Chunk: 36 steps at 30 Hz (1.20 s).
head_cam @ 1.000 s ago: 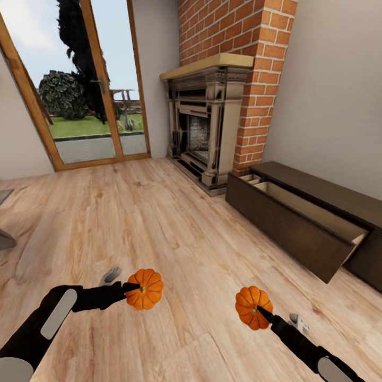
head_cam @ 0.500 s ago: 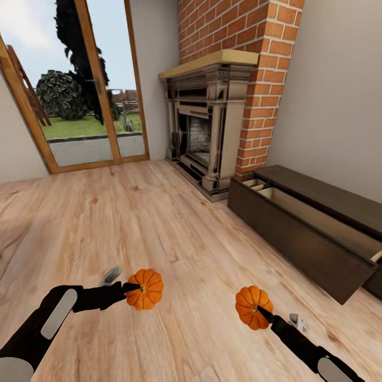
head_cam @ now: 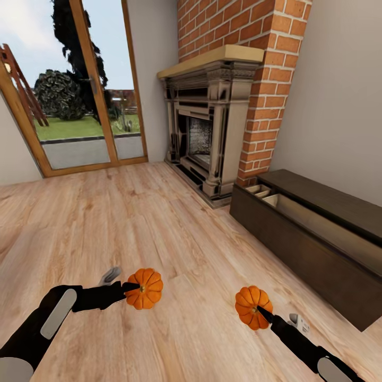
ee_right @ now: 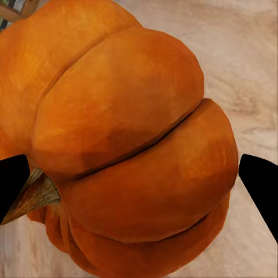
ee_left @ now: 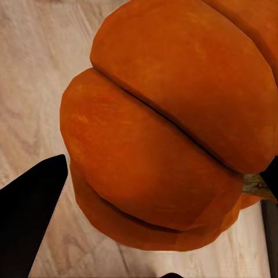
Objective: Place each of the two pumpkins and all three candles from the living room inside a cabinet in the living room (use any cabinet), then make sure every cabinet is closed, and position the cauldron so it is next to a table in the living room.
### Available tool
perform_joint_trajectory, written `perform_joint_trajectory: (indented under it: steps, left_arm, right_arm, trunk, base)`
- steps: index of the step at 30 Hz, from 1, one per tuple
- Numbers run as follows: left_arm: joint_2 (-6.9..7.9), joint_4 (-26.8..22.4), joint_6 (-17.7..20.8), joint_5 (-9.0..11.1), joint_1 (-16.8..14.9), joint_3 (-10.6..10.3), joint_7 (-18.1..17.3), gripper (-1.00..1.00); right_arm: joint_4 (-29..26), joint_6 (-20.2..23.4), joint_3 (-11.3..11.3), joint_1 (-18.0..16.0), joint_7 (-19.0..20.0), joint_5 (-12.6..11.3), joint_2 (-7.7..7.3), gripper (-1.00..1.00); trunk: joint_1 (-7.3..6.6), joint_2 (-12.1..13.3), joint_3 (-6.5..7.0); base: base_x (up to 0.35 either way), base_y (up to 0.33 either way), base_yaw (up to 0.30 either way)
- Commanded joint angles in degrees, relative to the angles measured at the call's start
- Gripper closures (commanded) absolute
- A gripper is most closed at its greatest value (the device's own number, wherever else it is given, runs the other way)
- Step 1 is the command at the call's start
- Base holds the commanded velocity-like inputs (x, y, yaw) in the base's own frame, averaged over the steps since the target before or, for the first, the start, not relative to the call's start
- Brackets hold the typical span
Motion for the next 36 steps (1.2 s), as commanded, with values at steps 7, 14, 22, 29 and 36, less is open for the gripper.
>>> perform_joint_trajectory:
  steps: [7,14,22,29,36]
  left_arm:
    - [0.03,0.0,0.2,0.4,0.0,0.0,-0.3,1.00]
    - [0.03,0.0,0.2,0.4,0.0,-0.1,-0.3,1.00]
    - [0.03,0.0,0.2,0.5,0.0,0.0,-0.3,1.00]
    - [0.03,0.0,0.3,0.6,0.0,0.0,-0.3,1.00]
    - [0.06,0.0,0.4,1.1,0.0,0.0,-0.3,1.00]
  right_arm:
    - [0.0,0.1,0.1,-0.1,0.2,-0.7,-0.03,1.00]
    - [0.0,0.1,0.1,-0.1,0.2,-0.7,0.03,1.00]
    - [0.1,-0.1,0.2,-0.1,0.2,-0.7,0.03,1.00]
    - [0.1,-0.2,0.2,-0.1,0.2,-0.7,0.03,1.00]
    - [0.1,-0.2,0.2,-0.1,0.2,-0.7,0.01,1.00]
  trunk:
    - [0.02,0.0,-0.05]
    - [0.02,0.0,-0.05]
    - [0.02,0.0,-0.05]
    - [0.02,0.0,-0.05]
    - [0.02,0.0,-0.05]
  base:
    - [0.333,0.000,0.000]
    - [0.333,0.000,0.000]
    - [0.333,0.000,-0.007]
    - [0.320,0.072,-0.214]
    - [0.269,0.189,-0.264]
